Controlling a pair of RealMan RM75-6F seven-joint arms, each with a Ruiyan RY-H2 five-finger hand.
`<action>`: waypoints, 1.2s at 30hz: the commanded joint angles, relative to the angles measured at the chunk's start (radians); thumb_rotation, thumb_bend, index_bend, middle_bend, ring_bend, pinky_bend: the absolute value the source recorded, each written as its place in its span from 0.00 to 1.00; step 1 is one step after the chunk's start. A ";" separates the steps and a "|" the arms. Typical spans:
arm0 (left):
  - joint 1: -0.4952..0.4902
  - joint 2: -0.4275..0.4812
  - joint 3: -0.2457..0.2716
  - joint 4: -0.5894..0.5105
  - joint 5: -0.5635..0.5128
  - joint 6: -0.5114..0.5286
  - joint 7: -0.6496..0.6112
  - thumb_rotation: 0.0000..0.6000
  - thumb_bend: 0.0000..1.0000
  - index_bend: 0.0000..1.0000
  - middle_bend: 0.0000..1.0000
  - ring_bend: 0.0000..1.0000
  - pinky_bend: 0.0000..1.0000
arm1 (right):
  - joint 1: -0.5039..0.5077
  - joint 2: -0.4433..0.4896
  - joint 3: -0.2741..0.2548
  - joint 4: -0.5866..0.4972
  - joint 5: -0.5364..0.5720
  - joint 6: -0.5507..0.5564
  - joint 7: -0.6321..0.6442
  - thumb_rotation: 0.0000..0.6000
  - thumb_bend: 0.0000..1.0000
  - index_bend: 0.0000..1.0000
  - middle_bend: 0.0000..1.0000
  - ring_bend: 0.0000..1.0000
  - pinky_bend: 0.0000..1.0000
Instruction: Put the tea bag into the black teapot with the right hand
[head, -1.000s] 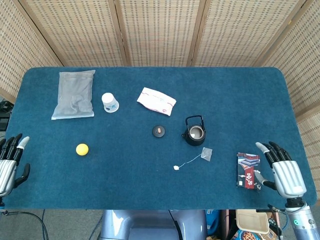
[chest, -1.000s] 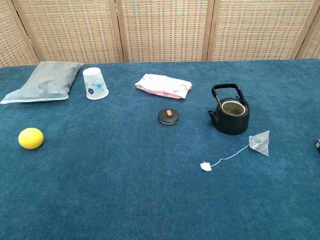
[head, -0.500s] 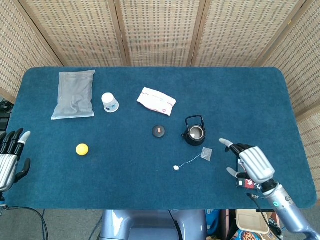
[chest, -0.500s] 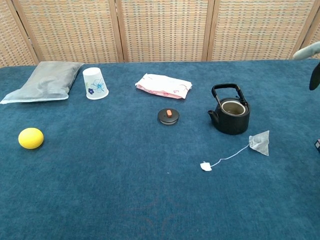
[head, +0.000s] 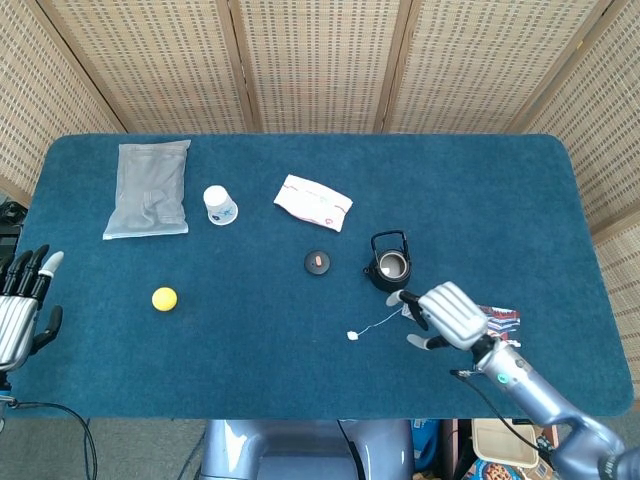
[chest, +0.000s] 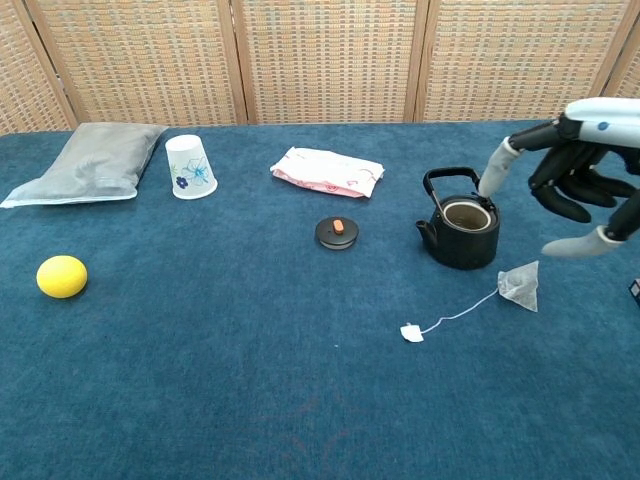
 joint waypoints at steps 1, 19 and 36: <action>-0.005 0.007 -0.005 -0.004 -0.005 -0.002 0.008 1.00 0.54 0.00 0.00 0.00 0.00 | 0.030 -0.036 0.004 0.029 0.019 -0.029 0.019 1.00 0.38 0.41 0.87 0.86 0.91; -0.026 0.002 -0.005 -0.001 -0.023 -0.028 0.009 1.00 0.54 0.00 0.00 0.00 0.00 | 0.122 -0.188 -0.026 0.136 0.092 -0.132 -0.042 1.00 0.38 0.52 0.92 0.91 0.95; -0.029 -0.004 0.003 0.018 -0.029 -0.033 -0.013 1.00 0.54 0.00 0.00 0.00 0.00 | 0.145 -0.282 -0.038 0.212 0.168 -0.155 -0.103 1.00 0.50 0.52 0.92 0.91 0.95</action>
